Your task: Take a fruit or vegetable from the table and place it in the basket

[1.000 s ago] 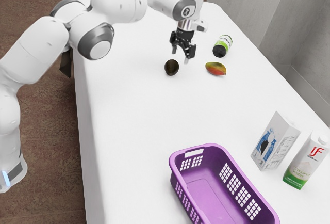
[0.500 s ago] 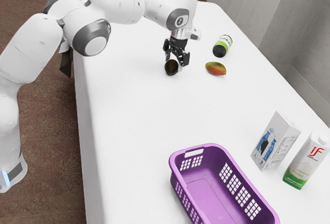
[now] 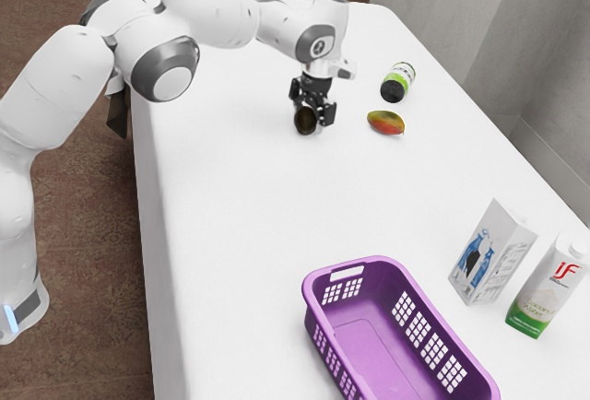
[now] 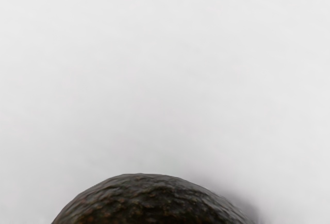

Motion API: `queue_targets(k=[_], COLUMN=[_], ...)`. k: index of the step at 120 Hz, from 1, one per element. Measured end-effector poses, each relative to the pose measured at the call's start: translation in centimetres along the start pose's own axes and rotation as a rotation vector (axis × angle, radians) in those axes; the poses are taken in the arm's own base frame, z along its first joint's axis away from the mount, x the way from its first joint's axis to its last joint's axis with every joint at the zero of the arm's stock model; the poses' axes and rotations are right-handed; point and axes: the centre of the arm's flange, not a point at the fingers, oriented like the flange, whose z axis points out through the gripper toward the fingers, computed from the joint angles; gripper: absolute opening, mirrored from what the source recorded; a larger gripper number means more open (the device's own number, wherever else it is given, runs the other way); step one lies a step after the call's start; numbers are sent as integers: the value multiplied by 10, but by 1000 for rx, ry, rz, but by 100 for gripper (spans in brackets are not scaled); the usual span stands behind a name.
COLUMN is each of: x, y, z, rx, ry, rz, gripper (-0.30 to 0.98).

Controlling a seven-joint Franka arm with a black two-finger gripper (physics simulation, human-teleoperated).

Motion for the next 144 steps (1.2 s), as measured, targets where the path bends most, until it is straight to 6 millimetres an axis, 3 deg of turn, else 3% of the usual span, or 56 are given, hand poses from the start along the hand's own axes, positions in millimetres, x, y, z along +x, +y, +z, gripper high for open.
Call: queue_targets(k=[22,30,38,52,64,70,79,98,113,124,132,144], x=[0,-5,-21,-76,-148,-185,-233,-307,-325,-331,-332,-311], y=[0,3,23,76,129,161,232,353,447,496,519,528], z=[-9,-24,-54,-124,-172,-181,-188,-190,-178,-169,-164,-159], rx=[13,14,-4,-51,-91,-103,-107,-69,-55,-65,-75,-85], ry=[17,33,58,112,145,146,149,168,172,170,170,168], rz=[-1,1,27,126,267,359,535,790,905,956,974,956], gripper=[25,25,23,17,4,0,-7,-4,2,11,18,30])
